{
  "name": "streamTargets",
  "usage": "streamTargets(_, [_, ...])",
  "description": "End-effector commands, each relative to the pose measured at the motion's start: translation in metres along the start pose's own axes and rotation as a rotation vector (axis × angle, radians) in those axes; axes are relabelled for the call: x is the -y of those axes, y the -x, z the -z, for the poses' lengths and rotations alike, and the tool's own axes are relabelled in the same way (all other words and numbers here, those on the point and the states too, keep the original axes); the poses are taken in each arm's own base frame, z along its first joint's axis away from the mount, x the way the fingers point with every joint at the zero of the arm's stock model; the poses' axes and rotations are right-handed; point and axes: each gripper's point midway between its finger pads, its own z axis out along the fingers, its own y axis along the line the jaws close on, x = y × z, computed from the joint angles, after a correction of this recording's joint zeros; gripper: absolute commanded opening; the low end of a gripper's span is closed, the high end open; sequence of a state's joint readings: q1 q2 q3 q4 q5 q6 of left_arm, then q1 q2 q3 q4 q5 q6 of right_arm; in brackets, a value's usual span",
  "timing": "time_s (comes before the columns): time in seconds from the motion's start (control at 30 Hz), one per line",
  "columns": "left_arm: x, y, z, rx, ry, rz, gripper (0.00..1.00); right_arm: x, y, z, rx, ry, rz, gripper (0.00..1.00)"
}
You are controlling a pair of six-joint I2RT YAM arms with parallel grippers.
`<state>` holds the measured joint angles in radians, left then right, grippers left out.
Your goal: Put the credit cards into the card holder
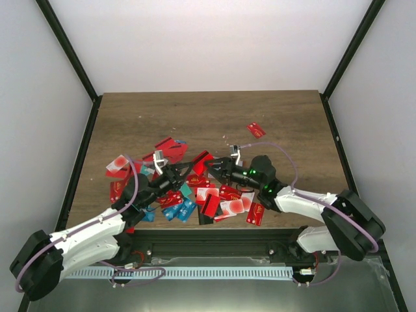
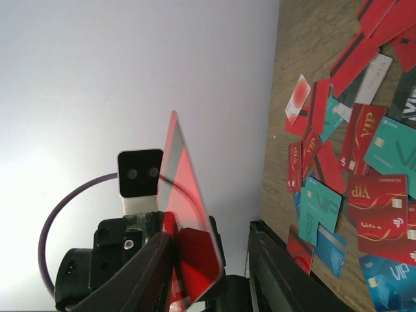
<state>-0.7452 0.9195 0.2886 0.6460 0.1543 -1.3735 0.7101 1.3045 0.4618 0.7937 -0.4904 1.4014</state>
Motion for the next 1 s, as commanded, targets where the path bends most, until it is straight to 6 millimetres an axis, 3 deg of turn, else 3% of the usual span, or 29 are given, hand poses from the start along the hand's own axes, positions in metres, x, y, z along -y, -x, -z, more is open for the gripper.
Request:
streamTargets(0.0, [0.018,0.007,0.001,0.029,-0.034,0.020,0.04,-0.024,0.002,-0.009,-0.023,0.061,0.045,0.32])
streamTargets(0.4, [0.014,0.005,-0.003,0.017,-0.022,0.036,0.04,-0.031,0.001,-0.013,-0.051,0.069,0.068,0.05])
streamTargets(0.47, [0.012,0.004,-0.005,0.011,-0.017,0.036,0.08,-0.031,0.000,-0.012,-0.051,0.066,0.072,0.01])
streamTargets(0.53, [0.006,0.002,-0.006,0.004,0.000,0.024,0.18,-0.028,0.001,-0.011,-0.050,0.049,0.080,0.01])
streamTargets(0.6, [-0.001,0.002,-0.008,0.004,0.026,-0.012,0.32,-0.018,0.010,-0.006,-0.040,0.004,0.103,0.01])
streamTargets(0.67, [-0.016,0.003,-0.011,-0.001,0.096,-0.063,0.38,0.002,0.022,0.005,-0.039,-0.066,0.110,0.01])
streamTargets(0.83, [-0.047,0.007,-0.026,-0.063,0.268,-0.252,0.46,0.053,0.054,0.043,-0.020,-0.247,0.165,0.01])
streamTargets(0.97, [-0.080,0.005,-0.049,-0.219,0.408,-0.406,0.47,0.091,0.067,0.067,-0.026,-0.370,0.174,0.01])
